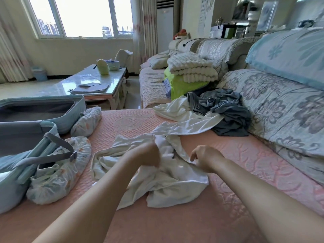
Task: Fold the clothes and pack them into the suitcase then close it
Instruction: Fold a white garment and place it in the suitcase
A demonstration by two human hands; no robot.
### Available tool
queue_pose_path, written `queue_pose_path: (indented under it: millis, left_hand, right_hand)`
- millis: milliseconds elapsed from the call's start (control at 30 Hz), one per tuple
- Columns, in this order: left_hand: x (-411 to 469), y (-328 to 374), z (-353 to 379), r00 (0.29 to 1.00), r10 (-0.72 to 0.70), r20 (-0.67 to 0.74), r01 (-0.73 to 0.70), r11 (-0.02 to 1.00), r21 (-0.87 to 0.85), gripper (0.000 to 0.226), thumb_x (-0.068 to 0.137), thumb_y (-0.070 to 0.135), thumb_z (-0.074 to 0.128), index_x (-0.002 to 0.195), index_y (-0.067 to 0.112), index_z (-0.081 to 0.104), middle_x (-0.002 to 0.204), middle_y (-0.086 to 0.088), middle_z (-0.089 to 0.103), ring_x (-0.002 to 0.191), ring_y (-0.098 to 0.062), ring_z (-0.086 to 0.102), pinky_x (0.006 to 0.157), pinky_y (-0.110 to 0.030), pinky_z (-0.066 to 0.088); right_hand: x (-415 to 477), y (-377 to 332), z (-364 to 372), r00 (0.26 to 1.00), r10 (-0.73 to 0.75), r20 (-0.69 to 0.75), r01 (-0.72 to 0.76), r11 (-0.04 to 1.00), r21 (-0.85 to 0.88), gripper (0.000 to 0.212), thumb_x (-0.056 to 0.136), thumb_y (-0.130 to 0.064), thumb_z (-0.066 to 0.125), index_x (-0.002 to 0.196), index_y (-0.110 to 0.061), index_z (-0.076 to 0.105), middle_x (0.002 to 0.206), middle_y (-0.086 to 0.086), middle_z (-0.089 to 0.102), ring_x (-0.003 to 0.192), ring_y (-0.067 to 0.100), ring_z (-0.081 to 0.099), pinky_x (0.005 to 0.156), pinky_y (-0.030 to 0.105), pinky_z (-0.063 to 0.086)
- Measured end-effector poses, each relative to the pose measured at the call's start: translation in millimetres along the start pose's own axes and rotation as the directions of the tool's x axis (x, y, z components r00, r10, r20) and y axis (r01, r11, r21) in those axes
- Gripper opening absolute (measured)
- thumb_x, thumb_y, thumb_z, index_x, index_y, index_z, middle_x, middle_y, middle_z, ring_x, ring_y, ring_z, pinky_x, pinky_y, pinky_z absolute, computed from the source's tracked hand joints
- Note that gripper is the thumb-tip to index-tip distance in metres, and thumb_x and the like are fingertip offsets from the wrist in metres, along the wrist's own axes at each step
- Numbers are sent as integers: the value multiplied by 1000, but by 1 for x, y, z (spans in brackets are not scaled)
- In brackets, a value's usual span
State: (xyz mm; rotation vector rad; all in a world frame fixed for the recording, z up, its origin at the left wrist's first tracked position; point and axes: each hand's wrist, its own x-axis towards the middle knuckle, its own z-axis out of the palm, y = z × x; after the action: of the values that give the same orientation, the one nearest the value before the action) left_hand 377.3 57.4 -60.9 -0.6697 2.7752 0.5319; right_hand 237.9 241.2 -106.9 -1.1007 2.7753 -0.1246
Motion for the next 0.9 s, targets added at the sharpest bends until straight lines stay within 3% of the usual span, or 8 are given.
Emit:
queue_pose_path:
  millis: [100,200,267,367,533,667,767,900]
  left_hand:
    - [-1,7,6,962,-49,270,31,997,73,33,90,31,67,113,7,69,104,-13,70,76,-24,65,61,-30,55]
    - [13,2,4,969,127,-212,-89,980,180,31,93,47,59,116,28,69,121,-2,66,102,-23,61,84,-32,50]
    - [20,-6,4,940,150,-306,-85,973,215,43,89,57,58,131,46,54,139,2,50,125,-24,46,102,-40,40]
    - [28,-25,19,992,37,-118,7,936,352,57,94,56,48,147,52,29,156,-5,31,141,-31,33,114,-55,20]
    - [25,-47,21,987,23,-158,-1,990,140,28,90,25,56,113,27,71,110,-5,72,96,-26,66,85,-30,52]
    - [11,-42,5,987,29,-160,9,972,233,24,89,22,57,103,17,76,99,-4,72,87,-22,63,69,-19,44]
    - [1,-37,1,1000,-2,8,0,966,257,23,88,24,60,104,15,75,94,-4,73,70,-16,56,51,-11,38]
    - [1,-27,-3,962,-147,229,110,979,170,30,80,21,63,108,17,73,96,-6,74,75,-19,69,71,-29,60]
  right_hand:
    - [-15,-9,2,992,-95,87,66,955,290,26,82,-20,59,96,-32,78,97,-16,69,97,8,65,86,24,51]
    - [-25,-26,-5,940,-234,246,71,844,532,29,74,-44,75,101,-35,75,98,-21,70,99,2,65,92,25,49]
    - [-32,-38,-6,894,-287,345,115,890,441,54,67,-51,85,113,-38,60,104,-25,60,99,2,58,89,24,45]
    - [-35,-44,6,912,-275,305,216,952,216,56,79,-24,81,124,-32,50,105,-14,50,96,12,52,77,26,41]
    - [-27,-24,2,977,-213,19,207,964,164,25,88,-6,58,89,-27,70,102,-2,60,89,16,56,72,22,39]
    - [-20,7,-22,985,45,-165,-36,997,61,15,91,-7,48,85,-14,60,94,5,58,90,28,60,70,29,38]
    - [-20,18,-27,985,163,-58,-171,963,-210,16,93,-18,58,107,-15,65,108,5,66,98,27,64,76,30,48]
    - [-19,15,-19,989,150,2,-145,958,-248,41,82,-31,42,113,-22,68,124,4,60,119,25,52,104,39,37]
